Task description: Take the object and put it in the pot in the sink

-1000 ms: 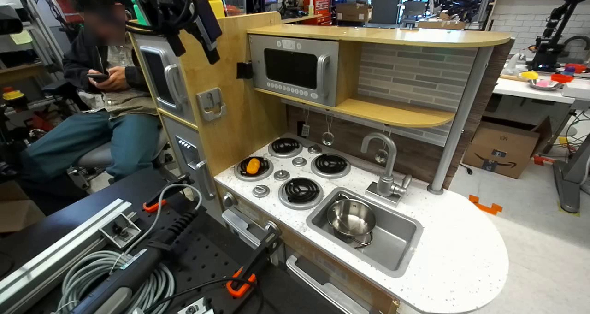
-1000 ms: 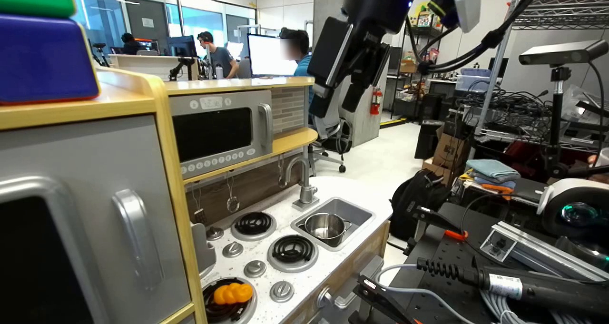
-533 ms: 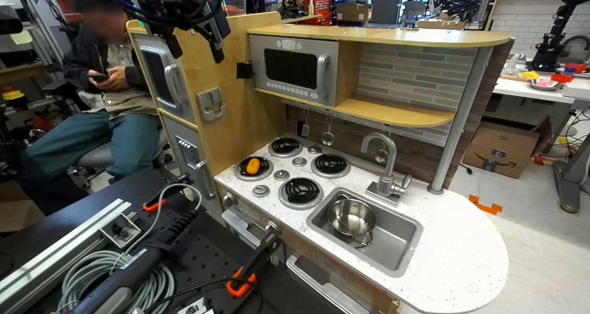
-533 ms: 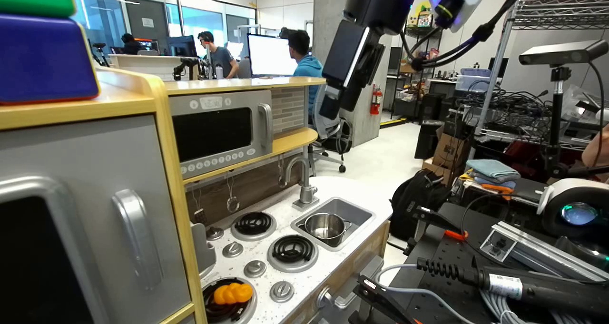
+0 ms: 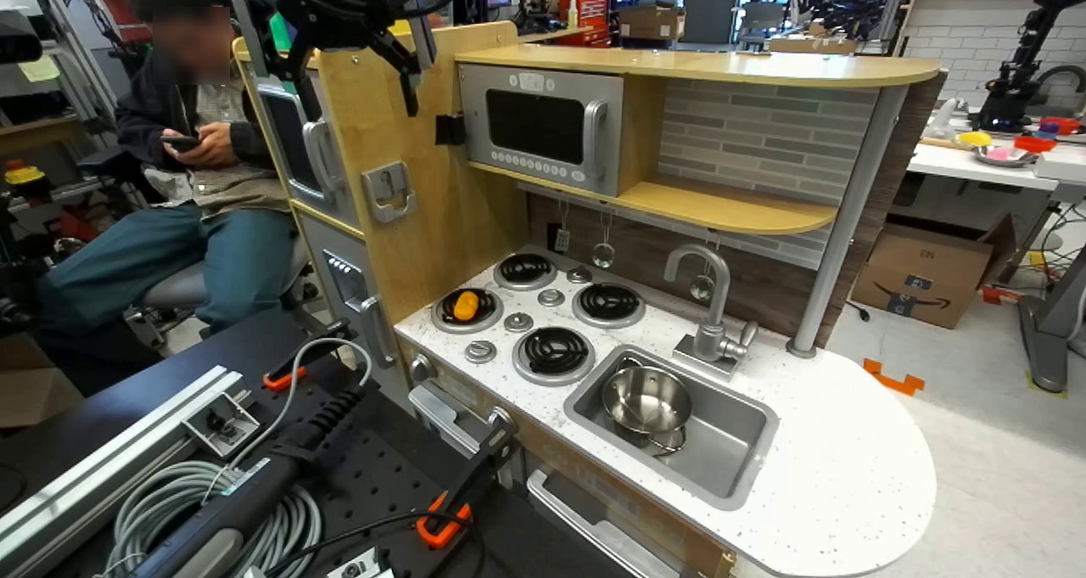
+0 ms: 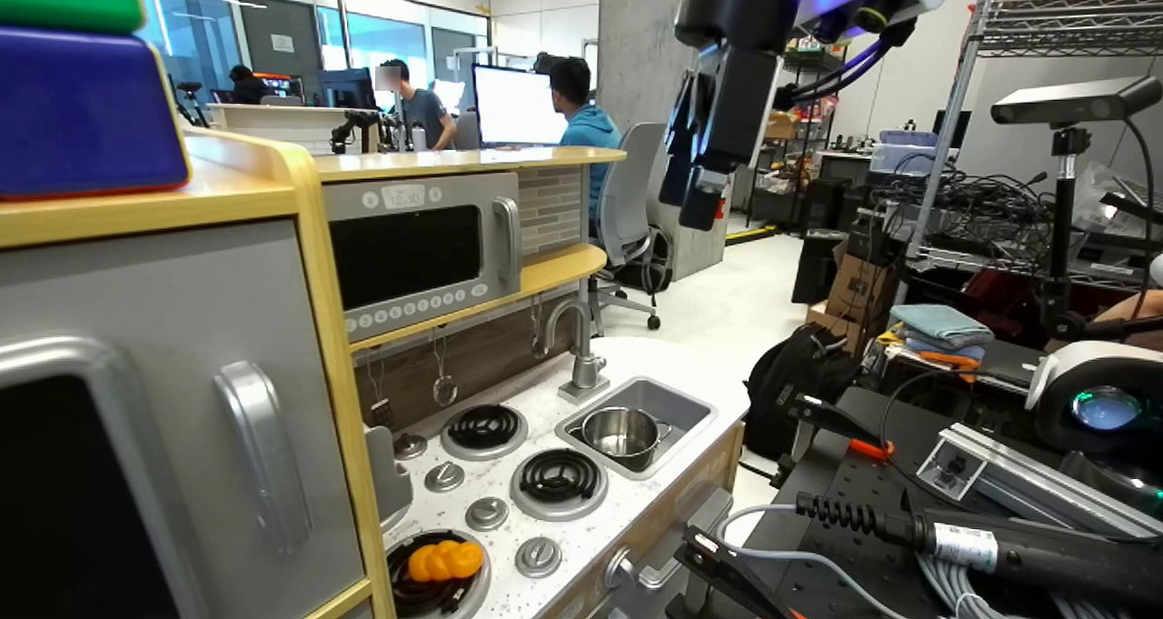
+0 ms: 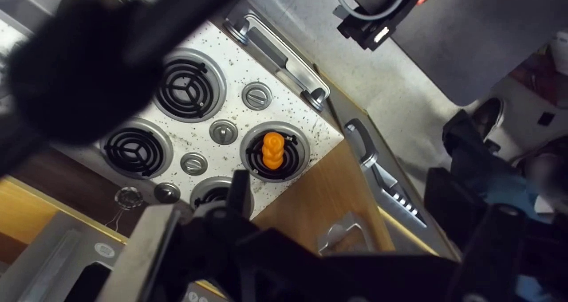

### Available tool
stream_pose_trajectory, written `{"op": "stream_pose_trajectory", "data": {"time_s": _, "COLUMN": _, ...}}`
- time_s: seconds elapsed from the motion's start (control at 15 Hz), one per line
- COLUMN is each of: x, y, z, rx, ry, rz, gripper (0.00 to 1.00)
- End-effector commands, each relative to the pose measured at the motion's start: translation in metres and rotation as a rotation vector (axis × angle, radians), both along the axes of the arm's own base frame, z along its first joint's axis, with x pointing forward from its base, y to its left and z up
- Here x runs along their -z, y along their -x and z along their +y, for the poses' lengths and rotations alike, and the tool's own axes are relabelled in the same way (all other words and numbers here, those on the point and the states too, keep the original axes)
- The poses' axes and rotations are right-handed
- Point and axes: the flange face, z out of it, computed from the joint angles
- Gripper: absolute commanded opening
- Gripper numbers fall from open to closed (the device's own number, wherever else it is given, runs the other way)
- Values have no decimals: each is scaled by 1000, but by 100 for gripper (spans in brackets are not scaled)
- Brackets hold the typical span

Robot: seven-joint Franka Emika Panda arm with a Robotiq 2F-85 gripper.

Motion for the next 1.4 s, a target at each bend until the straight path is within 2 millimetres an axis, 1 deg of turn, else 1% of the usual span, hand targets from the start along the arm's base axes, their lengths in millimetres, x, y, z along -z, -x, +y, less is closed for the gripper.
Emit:
{"op": "stream_pose_trajectory", "data": {"time_s": 0.0, "x": 9, "y": -3, "z": 9, "rx": -122, "ry": 72, "rz": -36, "gripper": 100}}
{"op": "stream_pose_trajectory", "data": {"time_s": 0.07, "x": 11, "y": -3, "z": 13, "rx": -52, "ry": 31, "rz": -26, "gripper": 100}}
{"op": "stream_pose_trajectory", "data": {"time_s": 0.13, "x": 6, "y": -1, "z": 6, "rx": -67, "ry": 43, "rz": -12, "gripper": 100}}
{"op": "stream_pose_trajectory", "data": {"time_s": 0.33, "x": 10, "y": -2, "z": 10, "rx": -63, "ry": 44, "rz": -12, "gripper": 100}}
{"op": "stream_pose_trajectory", "data": {"time_s": 0.4, "x": 16, "y": -2, "z": 9, "rx": -71, "ry": 52, "rz": -19, "gripper": 100}}
{"op": "stream_pose_trajectory", "data": {"time_s": 0.53, "x": 34, "y": -10, "z": 11, "rx": -76, "ry": 57, "rz": -85, "gripper": 100}}
{"op": "stream_pose_trajectory", "data": {"time_s": 0.6, "x": 43, "y": -13, "z": 13, "rx": -92, "ry": 60, "rz": -117, "gripper": 100}}
{"op": "stream_pose_trajectory", "data": {"time_s": 0.73, "x": 69, "y": -22, "z": 18, "rx": -115, "ry": 76, "rz": -170, "gripper": 100}}
{"op": "stream_pose_trajectory", "data": {"time_s": 0.93, "x": 117, "y": -36, "z": 31, "rx": -134, "ry": 78, "rz": -203, "gripper": 100}}
{"op": "stream_pose_trajectory", "data": {"time_s": 1.07, "x": 146, "y": -46, "z": 34, "rx": -134, "ry": 81, "rz": -199, "gripper": 100}}
{"op": "stream_pose_trajectory", "data": {"time_s": 1.13, "x": 158, "y": -54, "z": 32, "rx": -128, "ry": 94, "rz": -198, "gripper": 100}}
{"op": "stream_pose_trajectory", "data": {"time_s": 1.27, "x": 176, "y": -73, "z": 30, "rx": -104, "ry": 120, "rz": -194, "gripper": 100}}
{"op": "stream_pose_trajectory", "data": {"time_s": 1.33, "x": 182, "y": -79, "z": 32, "rx": -79, "ry": 117, "rz": -182, "gripper": 100}}
